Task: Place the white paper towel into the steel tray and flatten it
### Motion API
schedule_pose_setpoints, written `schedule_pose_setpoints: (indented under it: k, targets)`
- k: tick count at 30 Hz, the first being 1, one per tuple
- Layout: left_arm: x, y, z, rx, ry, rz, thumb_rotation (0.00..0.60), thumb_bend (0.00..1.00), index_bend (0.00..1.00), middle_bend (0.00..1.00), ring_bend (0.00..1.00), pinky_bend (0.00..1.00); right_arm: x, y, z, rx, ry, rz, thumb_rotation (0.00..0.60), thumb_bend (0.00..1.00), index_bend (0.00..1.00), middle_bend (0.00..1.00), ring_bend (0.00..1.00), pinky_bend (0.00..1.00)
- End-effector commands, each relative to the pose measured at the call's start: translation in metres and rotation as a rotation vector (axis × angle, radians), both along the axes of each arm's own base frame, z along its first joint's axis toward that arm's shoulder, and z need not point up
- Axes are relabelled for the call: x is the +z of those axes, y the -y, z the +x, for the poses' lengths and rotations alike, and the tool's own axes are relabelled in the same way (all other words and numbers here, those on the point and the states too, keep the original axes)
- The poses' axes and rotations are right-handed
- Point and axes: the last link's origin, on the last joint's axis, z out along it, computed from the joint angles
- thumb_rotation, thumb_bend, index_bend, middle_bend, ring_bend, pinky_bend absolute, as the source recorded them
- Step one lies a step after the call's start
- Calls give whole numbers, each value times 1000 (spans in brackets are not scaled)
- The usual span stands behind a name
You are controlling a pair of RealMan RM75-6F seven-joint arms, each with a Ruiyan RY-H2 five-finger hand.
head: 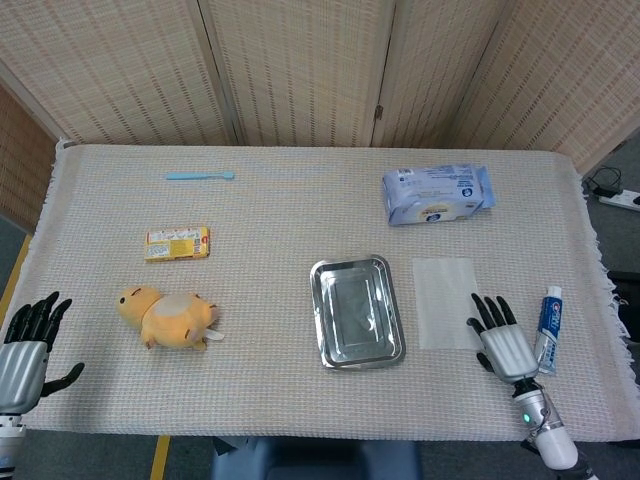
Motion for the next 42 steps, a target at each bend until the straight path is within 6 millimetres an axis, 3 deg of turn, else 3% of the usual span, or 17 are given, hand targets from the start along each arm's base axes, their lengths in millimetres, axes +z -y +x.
schedule_pose_setpoints:
  k: [1, 33, 42]
  targets:
    - [0, 0, 0, -1, 0, 0, 600, 276, 39, 19, 0, 0, -1, 2, 0, 6, -11, -4, 600, 307, 341, 0, 0, 0]
    - [4, 0, 1, -20, -4, 32, 600, 286, 35, 19, 0, 0, -21, 21, -5, 57, -67, -45, 600, 324, 385, 31, 0, 0]
    - [5, 0, 0, -19, -8, 37, 600, 286, 35, 19, 0, 0, -23, 25, -1, 90, -40, -76, 600, 360, 484, 101, 48, 0]
